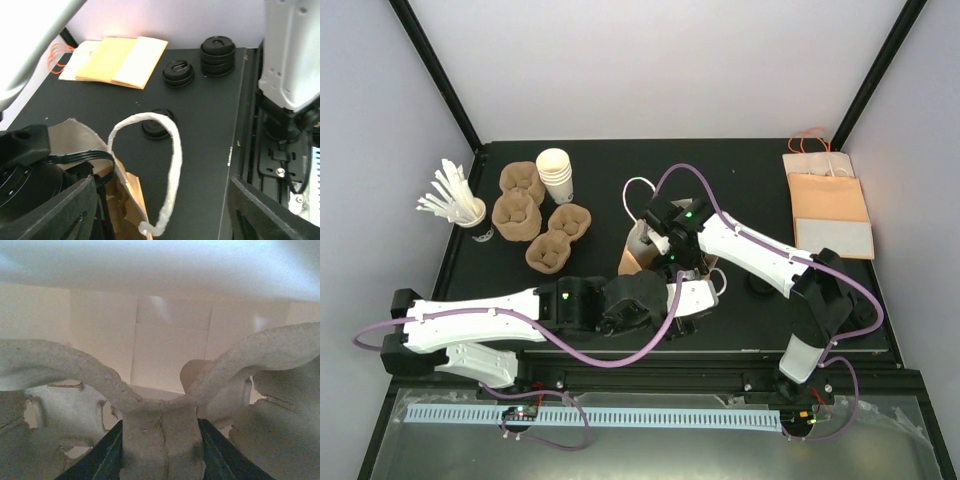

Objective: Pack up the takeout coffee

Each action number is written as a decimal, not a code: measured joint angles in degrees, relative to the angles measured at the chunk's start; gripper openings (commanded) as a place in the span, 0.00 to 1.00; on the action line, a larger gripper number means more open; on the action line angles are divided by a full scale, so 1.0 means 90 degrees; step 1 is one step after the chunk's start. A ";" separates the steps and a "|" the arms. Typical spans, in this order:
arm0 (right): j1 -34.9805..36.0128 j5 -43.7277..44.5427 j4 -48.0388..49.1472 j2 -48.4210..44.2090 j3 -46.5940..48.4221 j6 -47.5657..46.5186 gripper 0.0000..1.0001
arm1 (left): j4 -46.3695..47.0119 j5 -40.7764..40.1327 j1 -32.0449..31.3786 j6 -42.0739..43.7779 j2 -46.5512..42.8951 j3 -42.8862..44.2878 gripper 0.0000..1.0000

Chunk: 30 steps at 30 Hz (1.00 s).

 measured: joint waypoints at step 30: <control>0.0049 -0.0180 -0.0029 0.0000 -0.0141 0.0007 0.33 | 0.0525 -0.0474 0.0000 -0.0393 0.0129 0.0447 0.02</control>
